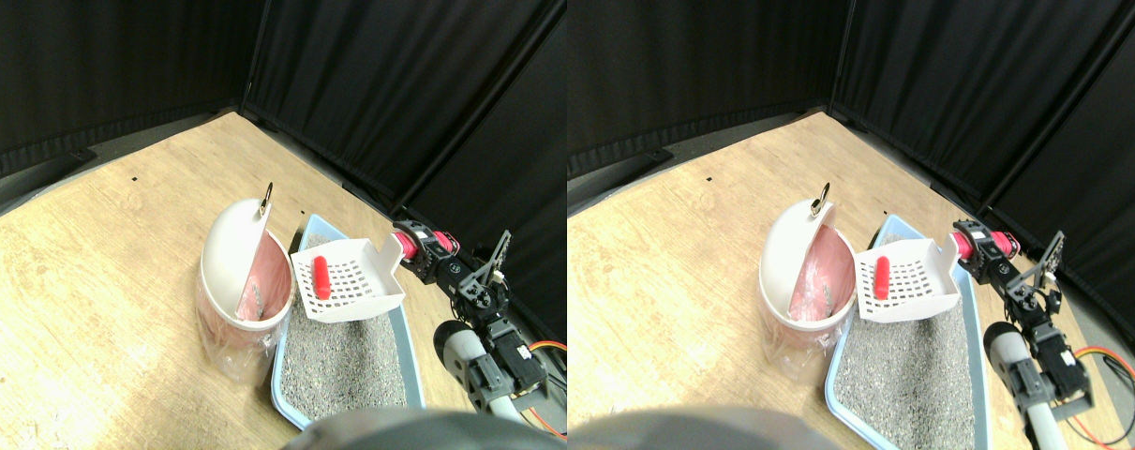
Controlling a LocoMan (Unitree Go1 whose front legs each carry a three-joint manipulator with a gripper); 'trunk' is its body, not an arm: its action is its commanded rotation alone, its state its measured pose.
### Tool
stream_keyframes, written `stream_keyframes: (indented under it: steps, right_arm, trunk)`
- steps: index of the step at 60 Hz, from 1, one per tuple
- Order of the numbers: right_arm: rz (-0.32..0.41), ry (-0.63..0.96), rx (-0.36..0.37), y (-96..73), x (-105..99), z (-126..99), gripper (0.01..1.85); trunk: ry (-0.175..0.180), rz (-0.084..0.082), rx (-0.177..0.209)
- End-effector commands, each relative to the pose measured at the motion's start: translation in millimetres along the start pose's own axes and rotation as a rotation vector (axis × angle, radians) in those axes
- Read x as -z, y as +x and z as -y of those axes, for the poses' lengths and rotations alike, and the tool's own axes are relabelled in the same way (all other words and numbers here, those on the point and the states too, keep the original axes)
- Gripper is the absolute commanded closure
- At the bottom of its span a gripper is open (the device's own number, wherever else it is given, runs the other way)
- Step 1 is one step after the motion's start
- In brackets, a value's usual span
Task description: Scoop (unimanual)
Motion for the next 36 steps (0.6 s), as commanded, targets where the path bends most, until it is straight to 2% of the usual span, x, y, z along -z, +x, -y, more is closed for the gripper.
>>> stream_keyframes:
  steps: [1, 22, 36]
  right_arm:
    - [0.066, -0.033, -0.024, 2.8, -10.7, 0.9, 1.81]
    - [0.044, -0.113, -0.056, 5.8, -21.7, -0.9, 1.81]
    - [0.026, -0.140, -0.034, 6.3, -29.5, -5.0, 1.81]
  trunk:
    - [-0.001, -0.012, -0.011]
    - [-0.009, -0.010, -0.008]
    - [-0.011, -0.011, -0.007]
